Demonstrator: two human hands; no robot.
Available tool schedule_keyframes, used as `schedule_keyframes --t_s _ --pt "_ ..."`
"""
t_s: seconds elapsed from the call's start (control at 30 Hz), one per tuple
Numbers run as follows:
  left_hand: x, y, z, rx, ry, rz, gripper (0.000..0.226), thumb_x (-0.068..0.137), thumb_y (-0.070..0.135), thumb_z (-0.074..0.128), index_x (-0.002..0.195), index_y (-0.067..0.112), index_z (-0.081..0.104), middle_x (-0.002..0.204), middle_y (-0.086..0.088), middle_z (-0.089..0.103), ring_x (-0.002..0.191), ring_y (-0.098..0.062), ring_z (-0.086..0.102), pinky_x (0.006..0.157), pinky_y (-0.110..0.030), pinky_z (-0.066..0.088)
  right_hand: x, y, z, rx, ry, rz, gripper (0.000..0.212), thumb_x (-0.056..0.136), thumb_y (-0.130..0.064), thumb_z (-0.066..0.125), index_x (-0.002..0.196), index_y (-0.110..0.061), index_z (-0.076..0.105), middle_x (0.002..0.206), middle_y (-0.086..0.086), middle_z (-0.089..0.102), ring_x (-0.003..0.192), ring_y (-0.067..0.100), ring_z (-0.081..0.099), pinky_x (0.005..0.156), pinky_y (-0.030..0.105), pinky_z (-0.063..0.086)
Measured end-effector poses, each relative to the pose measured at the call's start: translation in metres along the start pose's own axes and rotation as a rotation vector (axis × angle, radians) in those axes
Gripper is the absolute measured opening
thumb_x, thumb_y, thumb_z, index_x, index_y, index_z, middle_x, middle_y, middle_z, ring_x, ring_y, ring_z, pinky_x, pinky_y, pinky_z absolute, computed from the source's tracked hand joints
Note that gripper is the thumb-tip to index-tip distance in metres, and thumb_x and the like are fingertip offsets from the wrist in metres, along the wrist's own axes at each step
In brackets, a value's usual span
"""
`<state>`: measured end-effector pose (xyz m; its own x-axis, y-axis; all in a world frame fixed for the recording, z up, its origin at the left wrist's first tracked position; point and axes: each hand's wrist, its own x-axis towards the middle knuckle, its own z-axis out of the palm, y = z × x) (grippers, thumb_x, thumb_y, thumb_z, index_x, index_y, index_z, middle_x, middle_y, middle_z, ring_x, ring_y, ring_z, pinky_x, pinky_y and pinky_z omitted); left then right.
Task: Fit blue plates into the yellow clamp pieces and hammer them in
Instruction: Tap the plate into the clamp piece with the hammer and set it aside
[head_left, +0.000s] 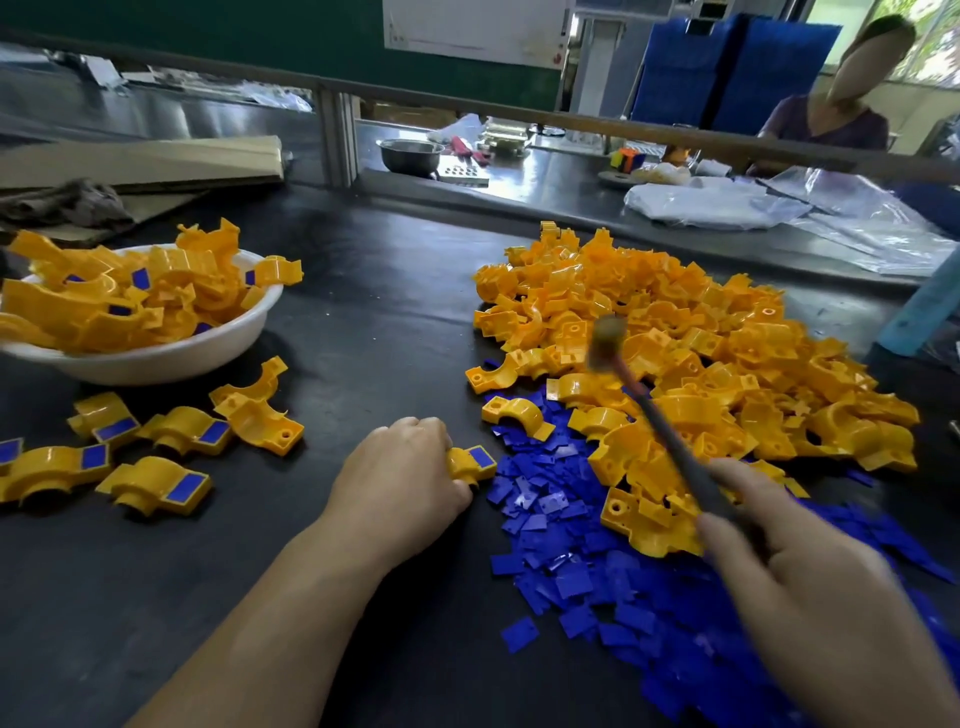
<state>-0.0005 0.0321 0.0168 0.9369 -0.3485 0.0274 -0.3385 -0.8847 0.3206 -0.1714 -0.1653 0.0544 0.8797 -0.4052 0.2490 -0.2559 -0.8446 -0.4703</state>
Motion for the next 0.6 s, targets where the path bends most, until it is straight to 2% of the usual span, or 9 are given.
schedule_keyframes --t_s 0.07,0.13,0.2,0.23,0.3,0.37,0.43,0.53,0.6 --pt "0.001 0.001 -0.005 -0.240 -0.029 -0.065 0.026 0.081 0.044 0.070 0.100 0.029 0.061 0.096 0.007 0.062 0.088 -0.014 0.059 0.067 -0.032 0.047 0.006 0.023 -0.005 -0.108 0.068 0.116 0.037 0.087 -0.041 0.052 0.120 -0.051 0.040 0.081 -0.015 0.055 0.065 0.009 0.057 0.051 0.030 0.049" --pt "0.001 0.002 -0.015 -0.847 -0.033 -0.182 0.016 0.086 0.036 0.071 0.093 0.023 0.064 0.090 0.001 0.069 0.078 -0.014 0.064 0.067 -0.032 0.051 0.010 0.046 -0.010 -0.240 0.090 0.234 0.042 0.088 -0.040 0.049 0.128 -0.044 0.036 0.093 -0.011 0.054 0.078 0.017 0.057 0.064 0.044 0.054" --pt "0.004 -0.003 -0.028 -1.539 0.013 -0.252 0.018 0.094 0.033 0.061 0.093 0.015 0.065 0.086 -0.005 0.070 0.071 -0.015 0.067 0.062 -0.029 0.053 0.012 0.064 -0.014 -0.326 0.095 0.321 0.045 0.089 -0.036 0.049 0.132 -0.038 0.036 0.103 -0.003 0.056 0.084 0.024 0.057 0.070 0.047 0.054" --pt "0.006 -0.009 -0.034 -1.810 0.070 -0.250 0.023 0.096 0.035 0.056 0.094 0.014 0.064 0.085 -0.005 0.072 0.071 -0.015 0.069 0.061 -0.026 0.055 0.012 0.071 -0.015 -0.353 0.089 0.359 0.045 0.090 -0.035 0.050 0.133 -0.036 0.036 0.108 0.000 0.059 0.087 0.026 0.058 0.071 0.047 0.053" --pt "0.010 -0.025 -0.042 -2.186 0.227 -0.231 0.031 0.097 0.040 0.049 0.096 0.012 0.063 0.085 -0.005 0.074 0.074 -0.017 0.072 0.064 -0.025 0.056 0.014 0.079 -0.016 -0.370 0.046 0.404 0.044 0.091 -0.033 0.050 0.133 -0.032 0.037 0.115 0.004 0.060 0.092 0.027 0.058 0.073 0.045 0.053" --pt "0.012 -0.038 -0.046 -2.352 0.378 -0.248 0.035 0.096 0.042 0.045 0.097 0.010 0.061 0.090 -0.008 0.074 0.076 -0.020 0.074 0.066 -0.025 0.055 0.014 0.079 -0.016 -0.359 0.014 0.427 0.045 0.092 -0.033 0.050 0.135 -0.030 0.037 0.118 0.004 0.059 0.094 0.028 0.057 0.073 0.043 0.052" --pt "0.013 -0.043 -0.044 -2.420 0.459 -0.280 0.038 0.095 0.043 0.045 0.105 0.008 0.057 0.099 -0.011 0.073 0.078 -0.021 0.075 0.068 -0.026 0.056 0.014 0.078 -0.015 -0.337 0.000 0.449 0.046 0.093 -0.033 0.049 0.138 -0.029 0.037 0.120 0.006 0.058 0.098 0.030 0.057 0.074 0.043 0.050" --pt "0.012 -0.038 -0.040 -2.479 0.489 -0.342 0.050 0.091 0.047 0.050 0.119 0.005 0.049 0.112 -0.016 0.067 0.079 -0.023 0.076 0.069 -0.029 0.057 0.015 0.073 -0.014 -0.379 0.031 0.416 0.046 0.091 -0.033 0.052 0.135 -0.021 0.046 0.112 0.009 0.060 0.098 0.030 0.055 0.076 0.043 0.050" --pt "0.010 -0.032 -0.038 -2.447 0.441 -0.371 0.052 0.090 0.049 0.052 0.119 0.006 0.050 0.112 -0.016 0.066 0.075 -0.023 0.075 0.067 -0.029 0.057 0.013 0.064 -0.012 -0.412 0.156 0.277 0.042 0.087 -0.033 0.057 0.125 -0.016 0.057 0.103 0.011 0.061 0.092 0.030 0.054 0.074 0.042 0.048"
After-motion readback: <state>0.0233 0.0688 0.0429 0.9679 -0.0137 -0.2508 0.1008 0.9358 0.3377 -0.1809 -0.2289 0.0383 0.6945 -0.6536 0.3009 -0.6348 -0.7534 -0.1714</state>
